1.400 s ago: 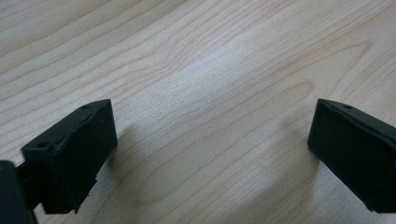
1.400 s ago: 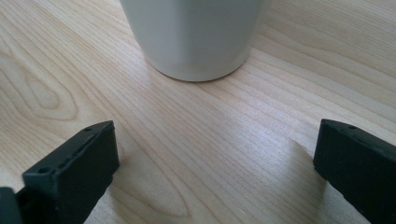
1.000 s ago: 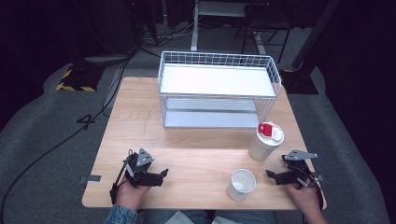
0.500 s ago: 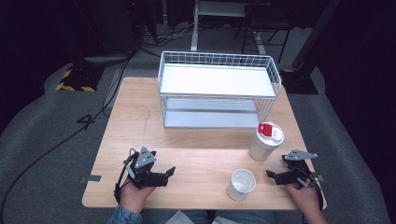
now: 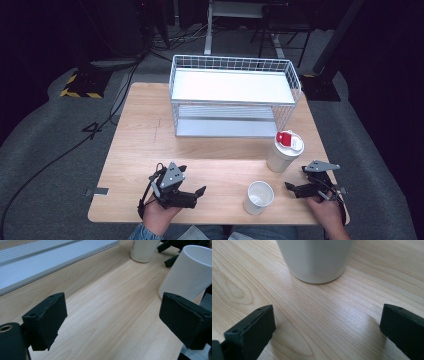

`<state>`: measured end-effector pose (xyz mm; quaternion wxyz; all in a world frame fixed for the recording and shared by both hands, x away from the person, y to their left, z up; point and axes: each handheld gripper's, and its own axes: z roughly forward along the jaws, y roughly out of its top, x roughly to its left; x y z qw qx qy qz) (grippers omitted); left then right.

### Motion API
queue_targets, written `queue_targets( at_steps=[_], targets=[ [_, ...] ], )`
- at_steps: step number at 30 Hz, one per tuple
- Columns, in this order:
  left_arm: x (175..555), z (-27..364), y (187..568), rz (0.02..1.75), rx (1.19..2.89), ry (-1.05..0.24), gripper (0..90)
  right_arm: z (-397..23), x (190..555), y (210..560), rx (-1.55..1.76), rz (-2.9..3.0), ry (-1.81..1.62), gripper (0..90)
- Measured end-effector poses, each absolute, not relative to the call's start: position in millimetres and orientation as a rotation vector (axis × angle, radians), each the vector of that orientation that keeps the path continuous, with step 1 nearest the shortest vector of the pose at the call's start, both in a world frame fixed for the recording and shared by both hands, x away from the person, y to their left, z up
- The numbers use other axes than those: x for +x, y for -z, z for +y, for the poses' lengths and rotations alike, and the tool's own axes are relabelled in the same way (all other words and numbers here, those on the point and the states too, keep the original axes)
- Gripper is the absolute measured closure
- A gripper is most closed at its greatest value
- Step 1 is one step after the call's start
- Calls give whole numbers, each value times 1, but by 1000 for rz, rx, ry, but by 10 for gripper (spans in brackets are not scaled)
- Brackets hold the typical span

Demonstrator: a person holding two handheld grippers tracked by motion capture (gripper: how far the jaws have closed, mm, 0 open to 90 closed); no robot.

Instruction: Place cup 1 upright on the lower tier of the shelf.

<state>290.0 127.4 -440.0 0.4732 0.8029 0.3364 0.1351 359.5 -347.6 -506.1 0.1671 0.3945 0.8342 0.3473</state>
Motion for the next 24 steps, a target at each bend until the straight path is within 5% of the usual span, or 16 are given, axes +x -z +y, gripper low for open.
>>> queue_targets(
  at_steps=[24],
  targets=[
    [283,66,440,661,1987,-209,86,-347,360,506,1129,2369,-985,3]
  ],
)
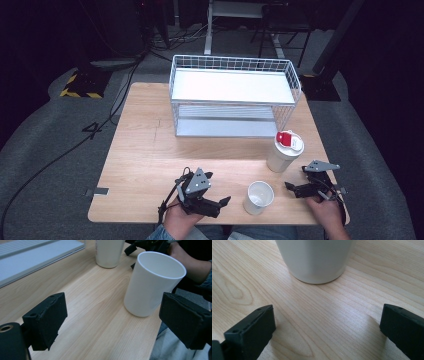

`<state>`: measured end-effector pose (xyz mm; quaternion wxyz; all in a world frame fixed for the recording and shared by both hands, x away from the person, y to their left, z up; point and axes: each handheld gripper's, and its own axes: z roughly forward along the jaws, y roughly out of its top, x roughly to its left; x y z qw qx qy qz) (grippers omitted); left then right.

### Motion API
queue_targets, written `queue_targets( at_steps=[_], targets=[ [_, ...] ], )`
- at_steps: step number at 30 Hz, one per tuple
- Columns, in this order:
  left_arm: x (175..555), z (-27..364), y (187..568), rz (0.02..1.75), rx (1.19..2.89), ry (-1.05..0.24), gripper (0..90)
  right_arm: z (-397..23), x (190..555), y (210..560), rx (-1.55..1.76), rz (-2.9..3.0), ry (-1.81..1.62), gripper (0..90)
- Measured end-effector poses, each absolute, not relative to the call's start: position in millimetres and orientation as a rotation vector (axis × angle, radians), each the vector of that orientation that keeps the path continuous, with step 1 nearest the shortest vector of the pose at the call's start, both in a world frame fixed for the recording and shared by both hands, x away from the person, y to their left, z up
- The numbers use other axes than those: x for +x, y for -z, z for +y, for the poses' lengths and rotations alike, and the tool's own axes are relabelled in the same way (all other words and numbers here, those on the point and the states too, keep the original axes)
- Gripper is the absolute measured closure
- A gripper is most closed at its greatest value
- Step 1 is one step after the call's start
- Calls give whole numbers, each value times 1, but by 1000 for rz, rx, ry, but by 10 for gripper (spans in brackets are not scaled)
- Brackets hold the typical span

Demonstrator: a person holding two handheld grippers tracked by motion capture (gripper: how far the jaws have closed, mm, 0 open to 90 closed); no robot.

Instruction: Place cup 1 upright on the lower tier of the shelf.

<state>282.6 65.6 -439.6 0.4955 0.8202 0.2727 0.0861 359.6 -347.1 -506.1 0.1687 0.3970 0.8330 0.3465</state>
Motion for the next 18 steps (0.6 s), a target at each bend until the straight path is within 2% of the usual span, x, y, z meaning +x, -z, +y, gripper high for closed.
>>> queue_targets(
  at_steps=[18],
  targets=[
    [282,20,454,569,1961,-119,73,-347,360,506,1129,2369,-987,3]
  ],
)
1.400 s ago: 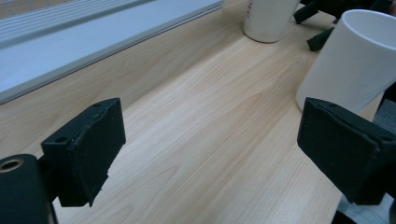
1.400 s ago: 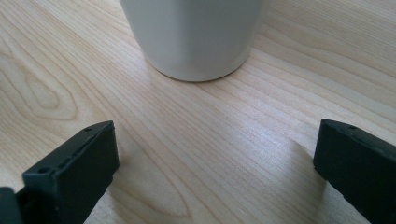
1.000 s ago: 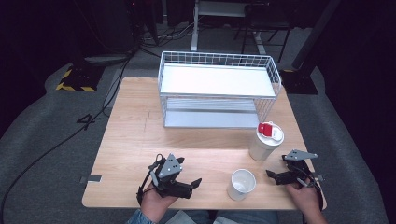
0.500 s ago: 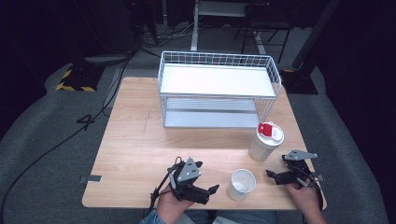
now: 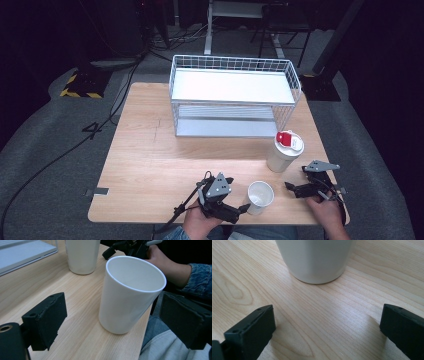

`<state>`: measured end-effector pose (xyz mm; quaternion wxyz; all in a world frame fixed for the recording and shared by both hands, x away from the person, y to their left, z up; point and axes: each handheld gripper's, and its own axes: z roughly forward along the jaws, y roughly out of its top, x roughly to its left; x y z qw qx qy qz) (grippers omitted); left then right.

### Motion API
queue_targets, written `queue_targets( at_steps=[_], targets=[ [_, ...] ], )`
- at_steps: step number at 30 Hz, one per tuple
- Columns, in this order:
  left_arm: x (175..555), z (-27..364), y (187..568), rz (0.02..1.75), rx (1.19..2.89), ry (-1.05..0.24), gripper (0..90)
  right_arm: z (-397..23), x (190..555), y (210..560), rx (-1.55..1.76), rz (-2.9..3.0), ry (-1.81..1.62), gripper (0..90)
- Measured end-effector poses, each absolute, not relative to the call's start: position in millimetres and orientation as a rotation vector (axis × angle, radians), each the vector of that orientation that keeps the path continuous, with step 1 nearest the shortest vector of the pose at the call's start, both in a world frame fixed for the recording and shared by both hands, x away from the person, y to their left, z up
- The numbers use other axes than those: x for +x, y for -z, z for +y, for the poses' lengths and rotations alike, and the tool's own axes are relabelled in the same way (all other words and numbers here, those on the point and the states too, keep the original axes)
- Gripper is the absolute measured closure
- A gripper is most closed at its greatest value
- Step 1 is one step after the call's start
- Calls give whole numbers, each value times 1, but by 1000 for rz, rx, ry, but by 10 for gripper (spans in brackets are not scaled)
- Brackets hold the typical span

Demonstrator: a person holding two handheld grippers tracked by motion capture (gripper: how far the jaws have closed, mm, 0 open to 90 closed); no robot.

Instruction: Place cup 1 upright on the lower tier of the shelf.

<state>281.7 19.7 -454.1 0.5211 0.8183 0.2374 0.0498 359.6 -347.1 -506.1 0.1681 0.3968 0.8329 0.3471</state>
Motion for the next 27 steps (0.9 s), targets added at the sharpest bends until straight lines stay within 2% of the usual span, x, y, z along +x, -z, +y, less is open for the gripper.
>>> queue_targets(
  at_steps=[6,27],
  targets=[
    [279,8,461,527,1955,-102,35,-347,360,506,1129,2369,-985,3],
    [288,-22,485,503,1991,-61,34,-347,360,506,1129,2368,-985,3]
  ],
)
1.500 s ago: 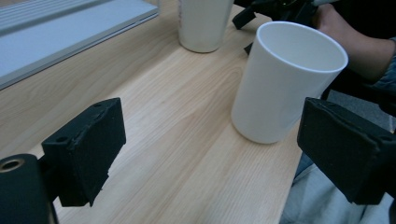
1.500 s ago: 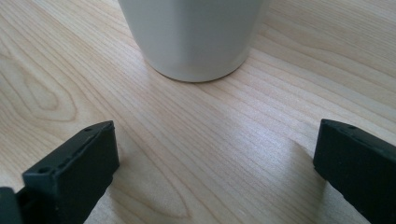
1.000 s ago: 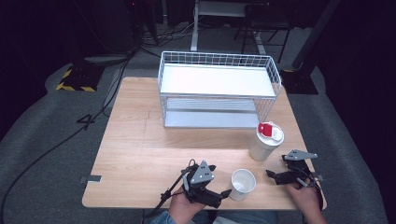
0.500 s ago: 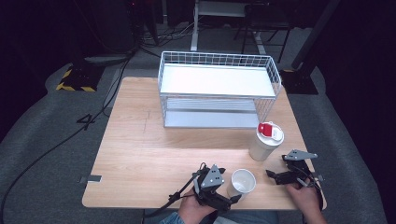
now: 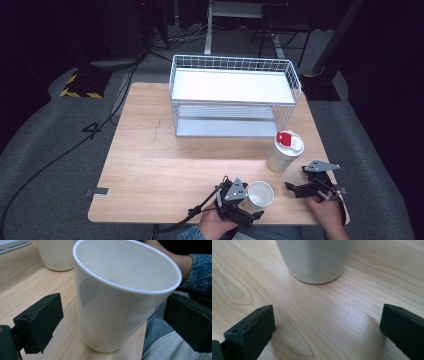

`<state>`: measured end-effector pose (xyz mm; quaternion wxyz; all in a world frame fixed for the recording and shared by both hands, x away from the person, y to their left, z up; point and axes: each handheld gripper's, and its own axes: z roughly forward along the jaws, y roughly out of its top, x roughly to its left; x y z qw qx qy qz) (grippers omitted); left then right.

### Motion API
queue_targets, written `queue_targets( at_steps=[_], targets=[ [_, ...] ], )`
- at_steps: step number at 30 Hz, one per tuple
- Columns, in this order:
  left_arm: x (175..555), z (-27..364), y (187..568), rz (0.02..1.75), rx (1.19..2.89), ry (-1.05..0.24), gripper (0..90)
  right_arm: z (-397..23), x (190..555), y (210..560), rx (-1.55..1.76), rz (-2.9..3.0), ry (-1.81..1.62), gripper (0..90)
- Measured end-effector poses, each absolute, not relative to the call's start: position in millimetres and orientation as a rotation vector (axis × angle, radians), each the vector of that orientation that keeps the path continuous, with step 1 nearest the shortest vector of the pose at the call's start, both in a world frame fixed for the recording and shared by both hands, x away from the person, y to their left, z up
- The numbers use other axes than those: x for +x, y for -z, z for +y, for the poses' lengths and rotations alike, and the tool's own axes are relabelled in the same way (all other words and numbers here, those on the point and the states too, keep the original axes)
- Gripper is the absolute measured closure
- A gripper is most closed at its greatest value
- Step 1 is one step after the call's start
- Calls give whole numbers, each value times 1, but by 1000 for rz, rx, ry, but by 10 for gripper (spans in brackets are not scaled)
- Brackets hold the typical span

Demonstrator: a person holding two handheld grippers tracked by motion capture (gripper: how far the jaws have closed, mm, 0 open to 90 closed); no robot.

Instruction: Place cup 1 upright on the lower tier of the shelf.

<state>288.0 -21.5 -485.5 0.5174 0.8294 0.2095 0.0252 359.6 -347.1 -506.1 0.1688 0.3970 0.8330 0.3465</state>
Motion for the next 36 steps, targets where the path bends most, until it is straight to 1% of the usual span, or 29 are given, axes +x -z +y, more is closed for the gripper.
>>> queue_targets(
  at_steps=[7,16,19,20,21,24,27,36],
  targets=[
    [293,-30,493,534,2027,-78,38,-347,360,506,1132,2367,-987,3],
    [295,-42,498,510,2069,-61,56,-347,360,506,1141,2362,-984,3],
    [295,-45,499,501,2082,-72,79,-347,360,506,1141,2362,-984,3],
    [295,-45,499,494,2083,-73,92,-347,360,506,1141,2362,-984,3],
    [295,-45,499,490,2084,-77,131,-347,360,506,1141,2362,-984,3],
    [295,-45,499,489,2095,-92,153,-347,360,506,1141,2362,-984,3],
    [295,-44,499,487,2104,-88,203,-347,360,506,1140,2361,-984,4],
    [294,-45,499,478,2104,-105,214,-347,360,506,1140,2361,-983,4]
  ],
)
